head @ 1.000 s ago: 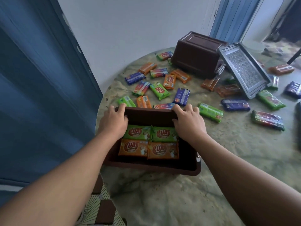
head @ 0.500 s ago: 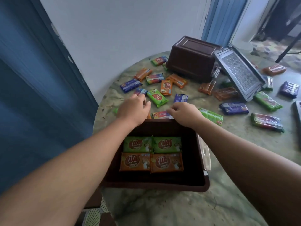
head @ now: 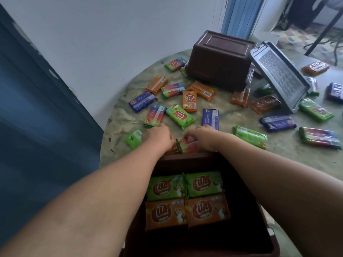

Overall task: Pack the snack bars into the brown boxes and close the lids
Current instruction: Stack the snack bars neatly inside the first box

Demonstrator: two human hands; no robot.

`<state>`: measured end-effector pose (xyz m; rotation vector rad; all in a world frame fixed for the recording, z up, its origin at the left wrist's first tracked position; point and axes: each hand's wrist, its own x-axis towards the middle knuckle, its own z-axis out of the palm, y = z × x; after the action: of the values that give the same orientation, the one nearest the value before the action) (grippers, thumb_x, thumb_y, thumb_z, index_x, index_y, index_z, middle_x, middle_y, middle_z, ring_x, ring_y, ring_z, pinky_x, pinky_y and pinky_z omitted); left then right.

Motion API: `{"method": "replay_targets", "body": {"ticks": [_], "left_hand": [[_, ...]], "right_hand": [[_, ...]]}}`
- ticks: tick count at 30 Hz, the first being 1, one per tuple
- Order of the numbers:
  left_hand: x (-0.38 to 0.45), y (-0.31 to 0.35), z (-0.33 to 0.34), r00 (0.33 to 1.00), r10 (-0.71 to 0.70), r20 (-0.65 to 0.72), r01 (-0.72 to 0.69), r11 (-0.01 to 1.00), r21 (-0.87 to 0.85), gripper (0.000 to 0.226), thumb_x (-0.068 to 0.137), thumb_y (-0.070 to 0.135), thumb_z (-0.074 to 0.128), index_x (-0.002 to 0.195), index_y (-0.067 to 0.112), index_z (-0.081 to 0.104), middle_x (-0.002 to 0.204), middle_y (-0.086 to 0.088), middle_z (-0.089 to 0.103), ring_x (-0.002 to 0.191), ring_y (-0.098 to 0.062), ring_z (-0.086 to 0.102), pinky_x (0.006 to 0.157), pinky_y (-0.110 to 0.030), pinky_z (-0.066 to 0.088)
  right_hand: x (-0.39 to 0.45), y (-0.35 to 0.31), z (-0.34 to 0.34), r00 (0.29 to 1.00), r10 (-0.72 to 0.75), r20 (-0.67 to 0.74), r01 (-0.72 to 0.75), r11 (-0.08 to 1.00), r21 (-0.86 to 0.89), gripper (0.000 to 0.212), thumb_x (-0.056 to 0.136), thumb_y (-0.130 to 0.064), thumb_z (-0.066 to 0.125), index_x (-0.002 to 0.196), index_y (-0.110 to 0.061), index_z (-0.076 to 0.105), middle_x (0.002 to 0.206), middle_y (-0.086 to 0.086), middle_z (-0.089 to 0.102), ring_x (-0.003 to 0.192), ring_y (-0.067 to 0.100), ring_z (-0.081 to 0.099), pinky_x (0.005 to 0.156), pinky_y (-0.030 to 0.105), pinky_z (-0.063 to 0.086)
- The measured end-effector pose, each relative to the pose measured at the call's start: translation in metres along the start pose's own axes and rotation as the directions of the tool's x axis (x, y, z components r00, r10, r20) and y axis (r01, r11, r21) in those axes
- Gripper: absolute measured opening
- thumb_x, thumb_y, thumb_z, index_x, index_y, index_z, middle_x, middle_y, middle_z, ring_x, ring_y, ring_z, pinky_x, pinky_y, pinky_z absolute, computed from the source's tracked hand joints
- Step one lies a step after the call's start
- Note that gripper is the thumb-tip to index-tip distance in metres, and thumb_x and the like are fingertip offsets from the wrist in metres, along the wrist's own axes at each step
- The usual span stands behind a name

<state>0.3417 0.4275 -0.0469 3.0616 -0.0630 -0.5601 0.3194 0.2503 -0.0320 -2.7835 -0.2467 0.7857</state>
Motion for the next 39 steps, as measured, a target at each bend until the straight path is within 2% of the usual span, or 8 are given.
{"method": "replay_targets", "body": {"ticks": [7,11,15,20,25,30,36,39], "left_hand": [[-0.002,0.008,0.004,0.990,0.110,0.087,-0.103,0.991,-0.086,0.108,0.080,0.055,0.078,0.157,0.012,0.015,0.154,-0.018,0.035,0.138,-0.041,0.040,0.107,-0.048,0.040],[-0.001,0.010,0.005,0.994,0.050,0.098,-0.043,0.997,-0.070,0.098,0.082,0.046,0.081,0.152,0.010,0.023,0.149,-0.019,0.035,0.133,-0.041,0.044,0.102,-0.045,0.043],[-0.006,0.009,0.000,0.995,-0.005,0.097,0.021,0.985,-0.171,0.103,0.076,0.042,0.087,0.150,0.011,0.023,0.148,-0.020,0.030,0.127,-0.040,0.051,0.092,-0.042,0.048],[-0.009,0.003,-0.021,0.986,0.030,-0.162,-0.088,0.928,-0.363,0.101,0.072,0.059,0.078,0.145,0.012,0.026,0.136,-0.017,0.030,0.103,-0.035,0.059,0.081,-0.043,0.059],[-0.043,-0.008,-0.046,0.927,0.093,-0.364,-0.245,0.884,-0.398,0.097,0.072,0.068,0.073,0.139,0.011,0.033,0.125,-0.015,0.047,0.104,-0.032,0.059,0.079,-0.042,0.055],[-0.105,-0.021,-0.054,0.848,0.154,-0.506,-0.373,0.853,-0.365,0.078,0.075,0.052,0.077,0.132,0.024,0.034,0.120,-0.001,0.056,0.095,-0.023,0.062,0.071,-0.039,0.053],[-0.177,-0.033,-0.008,0.840,0.224,-0.493,-0.381,0.892,-0.243,0.081,0.080,0.046,0.079,0.139,0.027,0.027,0.125,0.000,0.054,0.095,-0.021,0.061,0.066,-0.031,0.045],[-0.194,-0.032,0.025,0.885,0.248,-0.395,-0.349,0.914,-0.209,0.079,0.079,0.040,0.078,0.140,0.026,0.029,0.130,0.000,0.048,0.107,-0.024,0.060,0.078,-0.036,0.048]], "right_hand": [[0.001,0.002,0.006,0.997,0.067,-0.045,-0.074,0.979,-0.188,0.039,0.101,-0.031,0.060,0.139,-0.031,0.052,0.138,0.008,0.049,0.133,0.035,0.041,0.099,0.050,0.044],[-0.001,0.003,0.006,0.989,0.126,-0.070,-0.134,0.984,-0.116,0.040,0.095,-0.031,0.069,0.130,-0.021,0.053,0.129,0.012,0.049,0.119,0.037,0.056,0.095,0.048,0.052],[-0.013,-0.005,0.000,0.959,0.156,-0.237,-0.161,0.987,-0.001,0.077,0.069,-0.047,0.088,0.126,-0.022,0.043,0.121,0.009,0.038,0.100,0.034,0.057,0.083,0.045,0.055],[-0.040,-0.019,-0.014,0.823,0.131,-0.552,-0.042,0.984,0.171,0.075,0.068,-0.053,0.078,0.125,-0.023,0.040,0.117,0.004,0.045,0.107,0.031,0.049,0.086,0.044,0.049],[-0.073,-0.037,-0.016,0.736,0.133,-0.664,0.053,0.966,0.252,0.070,0.069,-0.049,0.075,0.126,-0.022,0.042,0.113,-0.002,0.046,0.105,0.023,0.048,0.084,0.040,0.047],[-0.110,-0.041,0.006,0.693,0.112,-0.712,0.164,0.937,0.307,0.067,0.068,-0.046,0.076,0.122,-0.023,0.043,0.110,-0.005,0.045,0.102,0.020,0.048,0.083,0.036,0.044],[-0.160,-0.025,0.045,0.785,-0.029,-0.618,0.170,0.971,0.170,0.068,0.067,-0.055,0.067,0.123,-0.026,0.042,0.113,-0.005,0.044,0.106,0.022,0.047,0.087,0.041,0.047],[-0.170,-0.016,0.061,0.858,-0.094,-0.505,0.097,0.995,-0.021,0.066,0.074,-0.053,0.070,0.128,-0.028,0.041,0.120,-0.002,0.045,0.112,0.024,0.048,0.085,0.037,0.041]]}}
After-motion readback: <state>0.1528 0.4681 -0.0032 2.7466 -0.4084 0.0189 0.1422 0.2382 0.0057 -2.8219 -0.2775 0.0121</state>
